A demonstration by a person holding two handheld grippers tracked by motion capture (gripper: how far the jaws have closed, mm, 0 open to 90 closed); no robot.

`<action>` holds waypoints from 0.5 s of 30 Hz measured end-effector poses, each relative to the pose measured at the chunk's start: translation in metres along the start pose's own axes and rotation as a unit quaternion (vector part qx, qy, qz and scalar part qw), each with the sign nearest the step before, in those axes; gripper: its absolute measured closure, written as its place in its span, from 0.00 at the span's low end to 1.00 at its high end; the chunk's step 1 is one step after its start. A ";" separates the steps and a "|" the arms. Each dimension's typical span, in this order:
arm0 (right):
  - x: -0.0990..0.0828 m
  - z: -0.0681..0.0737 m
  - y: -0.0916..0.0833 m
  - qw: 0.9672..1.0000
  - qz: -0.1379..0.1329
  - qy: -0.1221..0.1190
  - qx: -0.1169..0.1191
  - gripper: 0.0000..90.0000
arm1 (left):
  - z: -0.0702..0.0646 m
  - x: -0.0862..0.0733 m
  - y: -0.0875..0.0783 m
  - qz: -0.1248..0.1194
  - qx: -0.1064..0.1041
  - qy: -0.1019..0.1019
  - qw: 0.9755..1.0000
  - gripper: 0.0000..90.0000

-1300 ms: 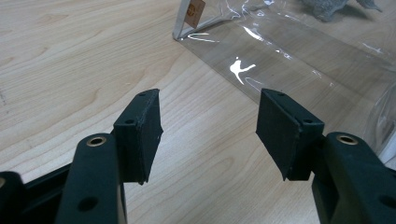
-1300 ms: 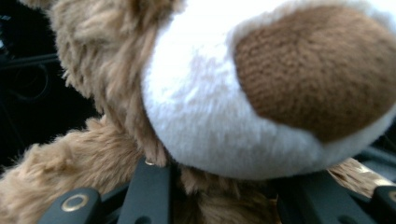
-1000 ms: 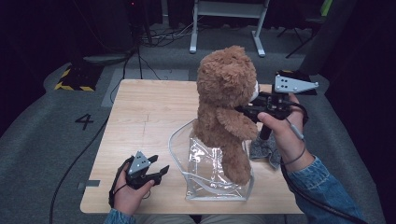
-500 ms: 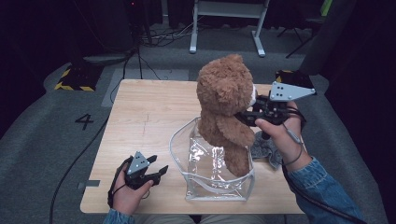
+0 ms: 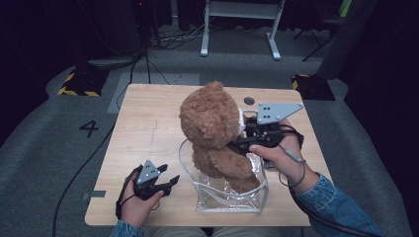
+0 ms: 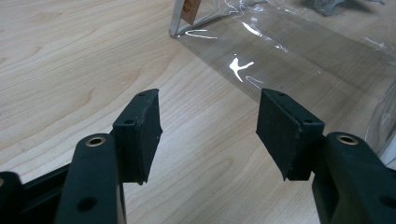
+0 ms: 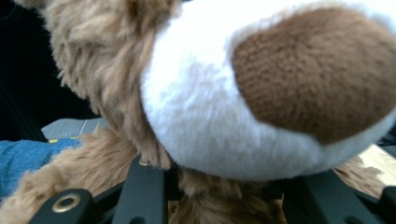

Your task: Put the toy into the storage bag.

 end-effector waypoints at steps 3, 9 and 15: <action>-0.005 0.003 0.019 1.000 0.019 -0.003 0.007 0.70 | 0.002 0.000 -0.001 -0.003 0.001 0.000 1.000 0.45; -0.022 -0.003 0.042 0.998 0.053 -0.015 0.004 0.69 | 0.003 -0.001 -0.003 -0.002 0.003 0.000 1.000 0.45; -0.045 -0.004 0.057 0.994 0.104 -0.024 0.006 0.67 | 0.002 -0.001 -0.001 0.000 0.002 -0.001 1.000 0.45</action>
Point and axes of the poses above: each handheld gripper's, and its own axes: y roughly forward along the jaws, x roughly out of its top, z roughly to its left, the point moved 10 cm from there along y, roughly forward along the jaws, and after that the axes turned 1 degree about -x, right-handed, at the moved point
